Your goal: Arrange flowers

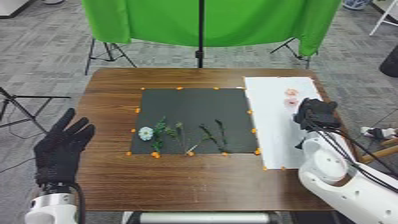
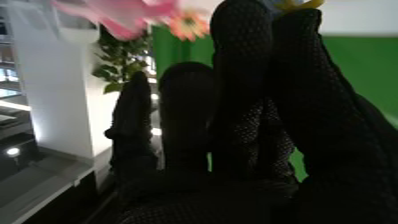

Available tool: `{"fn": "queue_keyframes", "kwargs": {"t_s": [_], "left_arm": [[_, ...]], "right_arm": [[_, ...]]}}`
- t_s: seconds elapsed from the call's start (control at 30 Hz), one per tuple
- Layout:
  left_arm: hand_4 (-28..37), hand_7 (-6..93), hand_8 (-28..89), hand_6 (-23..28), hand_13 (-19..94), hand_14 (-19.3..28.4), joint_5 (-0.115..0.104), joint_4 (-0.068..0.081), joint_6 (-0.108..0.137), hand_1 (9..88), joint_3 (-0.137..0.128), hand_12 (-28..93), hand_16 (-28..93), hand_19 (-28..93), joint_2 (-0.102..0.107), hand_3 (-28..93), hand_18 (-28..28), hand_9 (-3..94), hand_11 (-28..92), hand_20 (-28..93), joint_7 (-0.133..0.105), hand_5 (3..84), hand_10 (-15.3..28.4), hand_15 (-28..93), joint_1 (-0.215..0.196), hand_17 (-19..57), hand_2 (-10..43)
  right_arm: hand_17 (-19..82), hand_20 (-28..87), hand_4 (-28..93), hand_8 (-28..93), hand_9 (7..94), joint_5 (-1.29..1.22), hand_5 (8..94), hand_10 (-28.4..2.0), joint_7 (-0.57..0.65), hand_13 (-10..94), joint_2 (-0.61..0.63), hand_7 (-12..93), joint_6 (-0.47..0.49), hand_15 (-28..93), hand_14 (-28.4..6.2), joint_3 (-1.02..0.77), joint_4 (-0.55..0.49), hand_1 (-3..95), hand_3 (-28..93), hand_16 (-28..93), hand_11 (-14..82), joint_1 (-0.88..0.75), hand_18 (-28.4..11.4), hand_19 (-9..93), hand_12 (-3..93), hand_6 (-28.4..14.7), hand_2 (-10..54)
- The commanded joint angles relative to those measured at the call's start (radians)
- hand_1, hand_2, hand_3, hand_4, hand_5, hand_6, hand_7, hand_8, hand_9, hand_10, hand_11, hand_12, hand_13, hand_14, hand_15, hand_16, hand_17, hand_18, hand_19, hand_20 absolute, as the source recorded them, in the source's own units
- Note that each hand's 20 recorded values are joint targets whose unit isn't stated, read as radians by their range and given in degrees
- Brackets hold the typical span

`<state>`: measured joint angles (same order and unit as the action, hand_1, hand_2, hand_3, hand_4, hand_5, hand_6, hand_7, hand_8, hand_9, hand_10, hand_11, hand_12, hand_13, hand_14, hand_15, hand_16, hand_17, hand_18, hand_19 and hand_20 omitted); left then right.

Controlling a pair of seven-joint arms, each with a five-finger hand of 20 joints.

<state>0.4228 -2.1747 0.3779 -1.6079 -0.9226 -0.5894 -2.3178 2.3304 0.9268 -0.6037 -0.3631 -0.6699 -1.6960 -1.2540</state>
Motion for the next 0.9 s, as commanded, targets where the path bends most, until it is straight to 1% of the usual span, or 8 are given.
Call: {"fn": "queue_keyframes", "kwargs": {"t_s": [0.03, 0.13, 0.47, 0.5, 0.53, 0.57, 0.67, 0.9], "left_arm": [[-25.9, 9.1, -8, 9.7, 24, 28.2, -0.033, -0.017, 0.018, 22.9, -0.015, 11, -11, 58, 0.044, 84, 27.2, 36.1, 28, 6, -0.05, 38.0, 21.0, 61, -0.044, -8.1, 6.1], [-26.0, 9.2, -8, 9.7, 24, 28.1, -0.052, -0.011, 0.022, 23.0, 0.001, 11, -11, 58, 0.075, 84, 27.2, 36.1, 28, 6, -0.071, 38.0, 21.0, 61, -0.026, -8.1, 6.1], [-26.1, 9.2, -8, 9.7, 24, 28.1, -0.029, 0.026, -0.008, 23.0, 0.067, 11, -11, 58, 0.13, 84, 27.3, 36.1, 28, 6, -0.028, 38.0, 21.0, 61, 0.115, -8.1, 6.2], [-26.1, 9.2, -8, 9.7, 24, 28.1, -0.017, 0.043, -0.03, 23.0, 0.08, 11, -11, 58, 0.128, 84, 27.3, 36.1, 28, 6, -0.011, 38.0, 21.0, 61, 0.156, -8.1, 6.2], [-26.1, 9.3, -8, 9.7, 24, 28.1, -0.012, 0.039, -0.029, 23.0, 0.073, 11, -11, 58, 0.119, 84, 27.3, 36.1, 28, 6, 0.005, 38.0, 21.0, 61, 0.147, -8.1, 6.1], [-26.0, 9.2, -8, 9.7, 24, 28.1, -0.027, 0.04, -0.02, 22.9, 0.083, 11, -11, 58, 0.136, 84, 27.3, 36.2, 28, 6, -0.015, 38.0, 21.0, 61, 0.155, -8.1, 6.1], [-26.1, 9.2, -8, 9.7, 24, 28.1, 0.002, 0.049, -0.035, 23.0, 0.078, 11, -11, 58, 0.116, 84, 27.3, 36.2, 28, 6, 0.026, 38.0, 21.0, 61, 0.191, -8.1, 6.1], [-26.0, 9.3, -8, 9.7, 24, 28.1, 0.022, 0.041, -0.048, 22.9, 0.049, 11, -11, 58, 0.103, 84, 27.2, 36.2, 28, 6, 0.043, 38.0, 21.0, 61, 0.181, -8.1, 6.1]], "right_arm": [[17, 47, -28, 1, 91.5, -0.014, 88.3, -4.6, -0.159, 68, -0.238, 18, -0.032, 75, -4.5, 0.182, -0.072, 54.3, 67, 27, 20.7, 0.284, -20.2, 77, 39.1, 5.6, -9.5], [16, 47, -28, 1, 91.4, -0.095, 88.2, -4.6, -0.219, 67, -0.392, 18, -0.032, 75, -4.5, 0.332, -0.004, 53.7, 68, 28, 20.9, 0.452, -20.2, 77, 38.9, 5.4, -9.5], [15, 48, -28, 1, 88.5, -0.152, 87.2, -5.0, -0.285, 65, -0.686, 19, 0.031, 78, -5.4, 0.541, 0.256, 51.5, 71, 27, 27.6, 0.659, -20.0, 76, 38.0, 5.4, -9.5], [14, 48, -28, 1, 88.2, -0.138, 86.9, -5.1, -0.257, 65, -0.679, 19, 0.008, 78, -5.6, 0.592, 0.264, 51.3, 71, 27, 28.2, 0.695, -20.0, 76, 38.0, 5.5, -9.5], [14, 48, -28, 1, 88.0, -0.128, 86.7, -5.1, -0.252, 65, -0.693, 19, 0.008, 78, -5.7, 0.597, 0.286, 51.1, 71, 27, 28.6, 0.681, -20.0, 76, 37.8, 5.6, -9.5], [14, 48, -28, 1, 87.5, -0.186, 86.5, -5.2, -0.243, 65, -0.705, 20, -0.009, 78, -5.6, 0.638, 0.297, 50.7, 71, 26, 30.2, 0.712, -20.0, 76, 36.4, 5.7, -9.5], [14, 48, -28, 0, 87.0, -0.186, 86.2, -5.4, -0.241, 65, -0.718, 19, 0.06, 78, -5.7, 0.626, 0.309, 50.4, 71, 26, 31.4, 0.693, -20.0, 75, 35.6, 5.7, -9.5], [13, 48, -28, -1, 84.5, -0.122, 84.9, -5.8, -0.27, 63, -0.732, 18, 0.174, 79, -6.0, 0.568, 0.29, 51.0, 68, 26, 33.6, 0.595, -20.4, 75, 35.2, 5.9, -9.5]]}}
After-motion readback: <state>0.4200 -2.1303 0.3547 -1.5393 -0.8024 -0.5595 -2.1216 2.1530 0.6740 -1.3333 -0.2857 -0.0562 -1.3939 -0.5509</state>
